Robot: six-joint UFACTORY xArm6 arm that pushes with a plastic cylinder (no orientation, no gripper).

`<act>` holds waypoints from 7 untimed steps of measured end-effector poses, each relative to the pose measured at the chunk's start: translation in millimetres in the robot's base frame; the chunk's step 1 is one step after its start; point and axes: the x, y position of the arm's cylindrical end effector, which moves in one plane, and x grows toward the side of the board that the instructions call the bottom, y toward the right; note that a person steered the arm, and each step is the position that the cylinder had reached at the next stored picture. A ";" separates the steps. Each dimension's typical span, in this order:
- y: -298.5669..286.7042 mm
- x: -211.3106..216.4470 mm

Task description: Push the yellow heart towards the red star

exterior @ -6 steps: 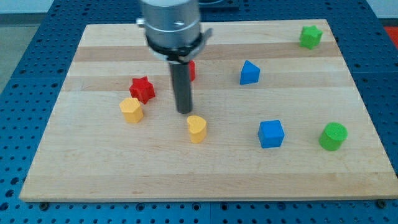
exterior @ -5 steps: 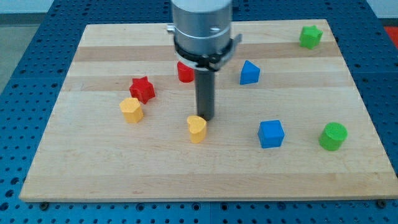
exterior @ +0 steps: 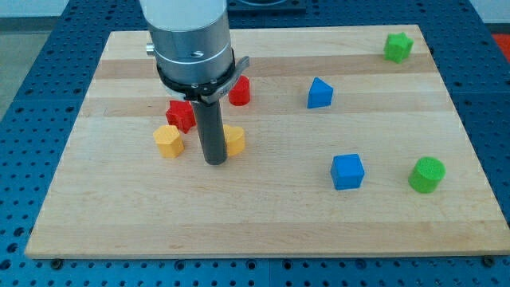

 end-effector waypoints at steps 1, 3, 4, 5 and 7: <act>9.1 33.1; 93.5 16.2; 91.4 -19.0; 34.7 -23.6; -26.7 -23.6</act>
